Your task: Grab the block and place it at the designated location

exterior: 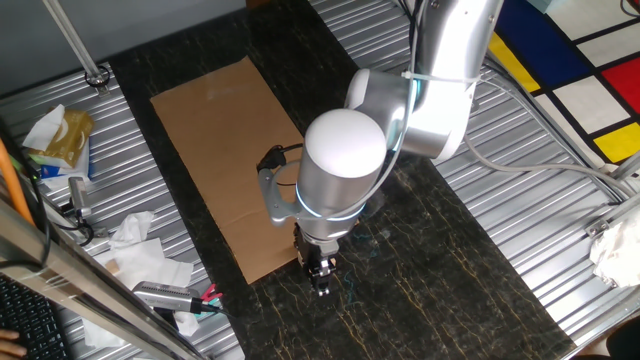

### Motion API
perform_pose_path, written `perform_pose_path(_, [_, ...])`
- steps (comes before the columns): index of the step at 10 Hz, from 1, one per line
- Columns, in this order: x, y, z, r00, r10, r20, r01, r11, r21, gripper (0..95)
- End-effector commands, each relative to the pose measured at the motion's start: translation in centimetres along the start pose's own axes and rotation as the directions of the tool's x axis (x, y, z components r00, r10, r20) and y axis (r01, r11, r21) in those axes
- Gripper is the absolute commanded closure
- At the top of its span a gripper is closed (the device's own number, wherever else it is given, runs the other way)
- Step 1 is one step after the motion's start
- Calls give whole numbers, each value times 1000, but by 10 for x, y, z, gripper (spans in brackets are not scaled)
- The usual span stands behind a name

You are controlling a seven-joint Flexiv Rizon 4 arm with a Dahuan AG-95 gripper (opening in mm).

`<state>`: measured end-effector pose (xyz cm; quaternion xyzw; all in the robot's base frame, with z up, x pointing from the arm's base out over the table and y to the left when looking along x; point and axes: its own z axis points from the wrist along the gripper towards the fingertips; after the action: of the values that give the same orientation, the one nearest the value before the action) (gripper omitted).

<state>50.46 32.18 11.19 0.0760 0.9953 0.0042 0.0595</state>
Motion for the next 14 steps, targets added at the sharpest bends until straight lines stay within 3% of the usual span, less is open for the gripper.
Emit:
perform_pose_path(1, [17,18,15,999,17,30,-18,1000,23,190])
perform_pose_path(14, [13,11,5,1000,1,29,-1,1000,29,190])
